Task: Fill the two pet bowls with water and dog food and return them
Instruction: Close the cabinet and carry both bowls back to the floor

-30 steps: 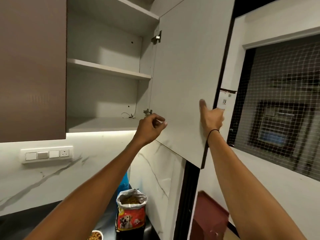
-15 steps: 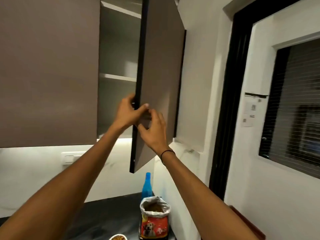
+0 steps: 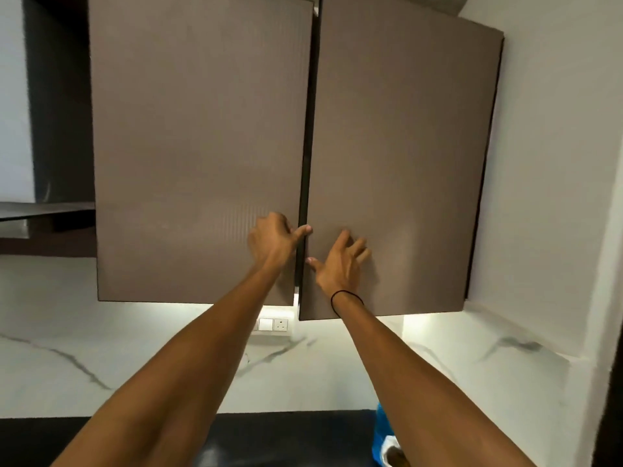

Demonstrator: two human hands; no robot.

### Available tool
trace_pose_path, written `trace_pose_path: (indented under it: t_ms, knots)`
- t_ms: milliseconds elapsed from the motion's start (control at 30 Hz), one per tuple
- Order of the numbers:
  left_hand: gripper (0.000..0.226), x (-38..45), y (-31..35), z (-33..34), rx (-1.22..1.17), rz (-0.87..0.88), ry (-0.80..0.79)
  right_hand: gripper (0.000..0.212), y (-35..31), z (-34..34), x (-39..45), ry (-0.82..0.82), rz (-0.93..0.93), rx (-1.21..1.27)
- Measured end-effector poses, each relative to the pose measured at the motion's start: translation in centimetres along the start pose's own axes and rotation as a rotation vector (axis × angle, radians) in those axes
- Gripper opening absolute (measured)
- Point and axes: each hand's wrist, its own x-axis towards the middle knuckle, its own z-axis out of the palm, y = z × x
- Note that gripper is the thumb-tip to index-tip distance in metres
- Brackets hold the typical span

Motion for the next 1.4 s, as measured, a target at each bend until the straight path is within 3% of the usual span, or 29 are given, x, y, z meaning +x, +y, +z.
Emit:
trace_pose_path:
  t_ms: [667,767,867,1000,1167,1400]
  knots:
    - [0.065,5.8,-4.3,6.1,0.1,0.077,0.033,0.094,0.5,6.0,2.0,0.055,0.047,-0.156]
    - [0.054,4.3,-5.2,6.8,0.034,0.095,-0.056,0.082,1.6,6.6,0.6,0.083,0.057,-0.13]
    - [0.046,-0.6,-8.6,9.3,-0.03,0.062,-0.249,0.055,5.1,8.7,-3.2,0.078,0.049,-0.027]
    - [0.052,-10.2,-16.3,13.4,-0.081,-0.062,-0.454,0.025,12.0,12.9,-10.6,-0.28,0.252,0.089]
    - [0.037,-18.4,-24.9,17.7,-0.185,-0.221,-0.733,0.029,19.2,16.8,-17.9,-0.724,0.418,0.064]
    - [0.015,-25.9,-31.2,20.3,-0.157,-0.343,-0.967,0.036,25.4,20.3,-25.2,-0.885,0.558,-0.009]
